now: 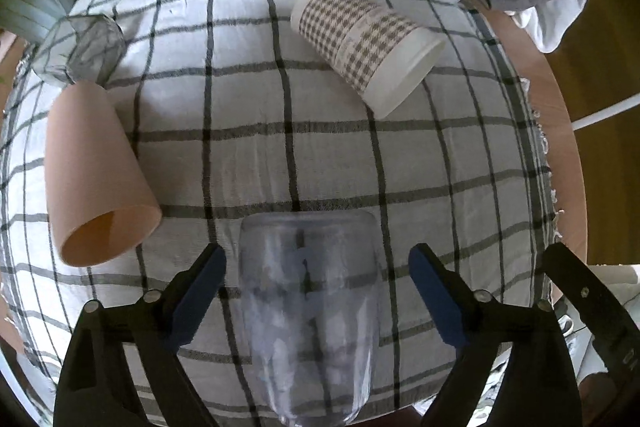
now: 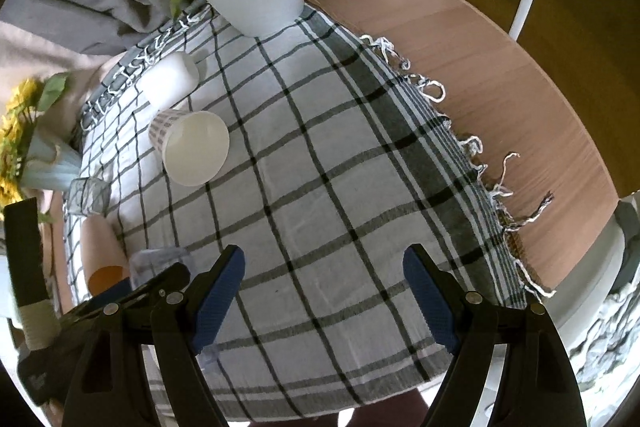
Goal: Flip cup upside down
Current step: 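Close the left tool on the clear cup while the right tool opens and releases it, then rotate the clear cup in the left tool so its opening faces down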
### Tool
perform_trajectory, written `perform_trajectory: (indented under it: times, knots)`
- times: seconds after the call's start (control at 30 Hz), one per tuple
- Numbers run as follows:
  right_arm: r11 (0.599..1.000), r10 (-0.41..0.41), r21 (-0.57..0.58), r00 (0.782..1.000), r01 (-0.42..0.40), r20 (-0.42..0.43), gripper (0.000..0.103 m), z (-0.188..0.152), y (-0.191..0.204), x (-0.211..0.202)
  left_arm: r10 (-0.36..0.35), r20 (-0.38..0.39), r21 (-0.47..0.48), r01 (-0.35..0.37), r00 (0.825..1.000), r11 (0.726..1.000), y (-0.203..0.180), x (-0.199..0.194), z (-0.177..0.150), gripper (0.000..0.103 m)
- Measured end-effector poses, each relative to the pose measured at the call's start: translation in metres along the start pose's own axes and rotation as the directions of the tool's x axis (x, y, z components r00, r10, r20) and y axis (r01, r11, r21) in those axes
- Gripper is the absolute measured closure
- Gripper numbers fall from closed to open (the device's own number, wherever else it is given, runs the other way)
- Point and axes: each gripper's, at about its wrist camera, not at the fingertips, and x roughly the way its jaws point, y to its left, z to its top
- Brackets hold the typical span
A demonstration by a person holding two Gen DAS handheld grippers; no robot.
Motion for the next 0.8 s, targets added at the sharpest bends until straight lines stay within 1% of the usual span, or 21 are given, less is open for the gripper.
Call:
perform_trajectory:
  times: [0.07,0.2,0.27,0.47,0.8]
  knots:
    - [1.000,0.004,0.008,1.000,-0.004,-0.010,0.022,0.000,-0.001,0.003,0.000,-0.016,-0.005,0.000,1.000,1.000,0.000,0.005,0.001,0.022]
    - [1.000,0.009,0.017,1.000,-0.009,-0.026,0.021,0.001,-0.003,0.008,0.000,-0.029,-0.015,-0.001,1.000,1.000,0.000,0.011,0.002,0.025]
    - [1.000,0.010,0.019,0.999,-0.009,-0.032,0.021,0.000,-0.003,0.010,0.014,-0.028,-0.018,-0.014,1.000,1.000,0.001,0.011,0.002,0.032]
    - [1.000,0.022,0.011,0.999,-0.021,-0.044,0.021,0.000,-0.002,0.012,-0.001,-0.018,-0.032,0.000,1.000,0.999,0.003,0.003,0.002,0.032]
    - [0.998,0.055,-0.012,0.998,-0.055,-0.004,0.021,0.006,0.003,-0.006,-0.020,0.097,-0.042,0.024,0.995,0.999,0.003,-0.039,0.008,0.032]
